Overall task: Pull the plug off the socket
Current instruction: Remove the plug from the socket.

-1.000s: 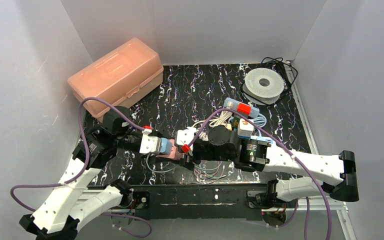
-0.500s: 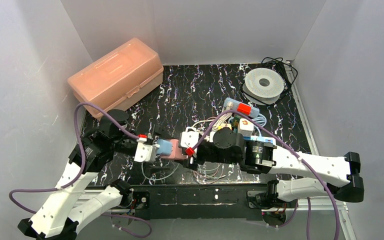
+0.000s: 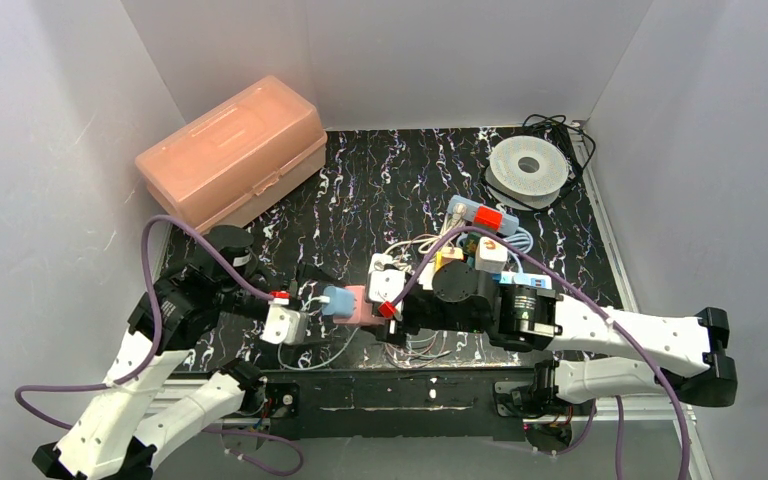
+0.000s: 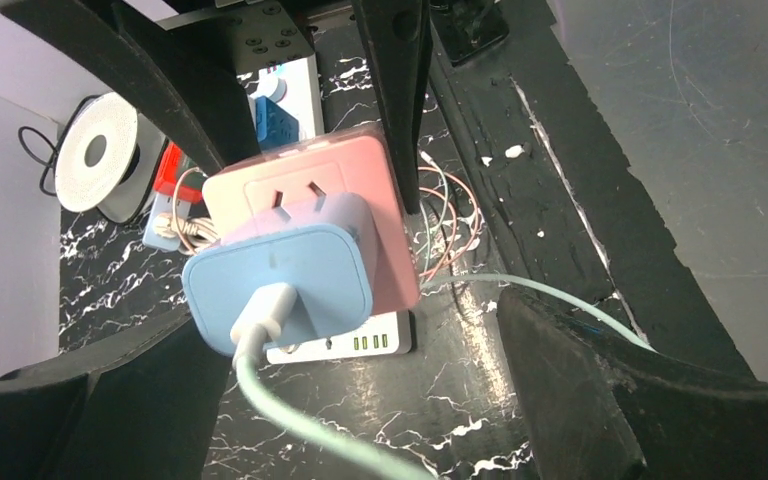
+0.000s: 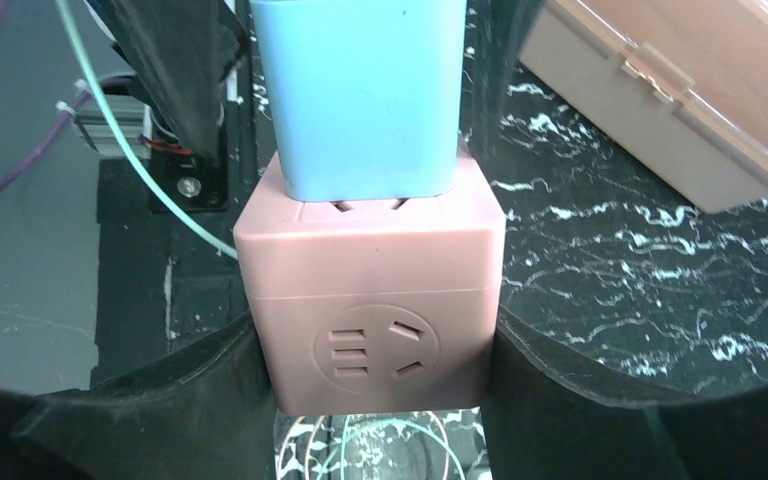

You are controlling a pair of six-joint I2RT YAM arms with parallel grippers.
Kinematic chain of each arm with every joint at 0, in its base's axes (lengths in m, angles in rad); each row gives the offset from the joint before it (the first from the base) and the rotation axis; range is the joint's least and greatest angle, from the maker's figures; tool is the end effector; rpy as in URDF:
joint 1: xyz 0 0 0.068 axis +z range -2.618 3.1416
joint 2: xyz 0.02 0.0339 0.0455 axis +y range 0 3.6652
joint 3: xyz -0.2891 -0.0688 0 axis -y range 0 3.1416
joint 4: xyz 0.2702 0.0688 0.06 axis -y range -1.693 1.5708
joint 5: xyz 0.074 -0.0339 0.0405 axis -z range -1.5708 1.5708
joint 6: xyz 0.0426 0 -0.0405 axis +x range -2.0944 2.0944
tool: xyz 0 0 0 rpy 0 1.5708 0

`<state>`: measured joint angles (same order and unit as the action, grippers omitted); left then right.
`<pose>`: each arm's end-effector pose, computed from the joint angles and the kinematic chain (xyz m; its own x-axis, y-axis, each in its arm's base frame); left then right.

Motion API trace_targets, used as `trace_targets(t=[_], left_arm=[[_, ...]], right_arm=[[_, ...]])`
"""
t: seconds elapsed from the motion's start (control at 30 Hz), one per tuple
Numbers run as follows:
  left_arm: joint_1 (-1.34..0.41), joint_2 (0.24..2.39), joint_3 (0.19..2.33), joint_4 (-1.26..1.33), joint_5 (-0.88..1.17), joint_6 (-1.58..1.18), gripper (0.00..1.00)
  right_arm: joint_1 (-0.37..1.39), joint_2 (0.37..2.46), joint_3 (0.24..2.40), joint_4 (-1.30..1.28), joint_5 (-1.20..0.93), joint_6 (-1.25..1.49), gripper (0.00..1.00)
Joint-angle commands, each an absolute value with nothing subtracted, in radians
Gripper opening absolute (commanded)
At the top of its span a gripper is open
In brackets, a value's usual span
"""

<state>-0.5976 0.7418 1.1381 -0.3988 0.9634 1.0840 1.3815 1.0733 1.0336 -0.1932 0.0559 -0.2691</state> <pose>0.0888 -0.1028 0.4682 0.8828 0.0093 -0.4696 0.4696 0.0033 0.8829 0.0527 0.2626 0.3899 0.2161 -0.2827 -0.9346 -0.9470 0.1723 -0.2711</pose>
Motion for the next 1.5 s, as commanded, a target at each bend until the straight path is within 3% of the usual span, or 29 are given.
trace_targets(t=[0.0, 0.1, 0.23, 0.8, 1.0, 1.17, 1.47], left_arm=[[-0.602, 0.761, 1.204, -0.492, 1.005, 1.023, 0.98], [-0.601, 0.774, 1.228, -0.617, 1.024, 1.152, 0.98], [-0.601, 0.761, 1.163, -0.583, 0.979, 1.135, 0.98], [-0.600, 0.839, 1.083, -0.695, 0.491, 1.108, 0.98], [-0.600, 0.839, 1.151, -0.549, 0.188, 0.880, 0.98], [-0.600, 0.853, 1.257, -0.628, 0.001, 0.813, 0.98], [-0.598, 0.856, 1.442, -0.816, -0.080, 0.540, 0.98]], right_arm=[[1.358, 0.992, 1.041, -0.184, 0.189, -0.263, 0.01], [1.358, 0.950, 1.021, -0.207, 0.207, -0.255, 0.01], [1.358, 0.889, 1.001, -0.245, 0.249, -0.243, 0.01], [1.358, 0.746, 0.954, -0.324, 0.382, -0.243, 0.01], [1.358, 0.720, 0.931, -0.333, 0.409, -0.217, 0.01], [1.357, 0.725, 0.923, -0.343, 0.416, -0.208, 0.01], [1.357, 0.762, 0.937, -0.332, 0.435, -0.232, 0.01]])
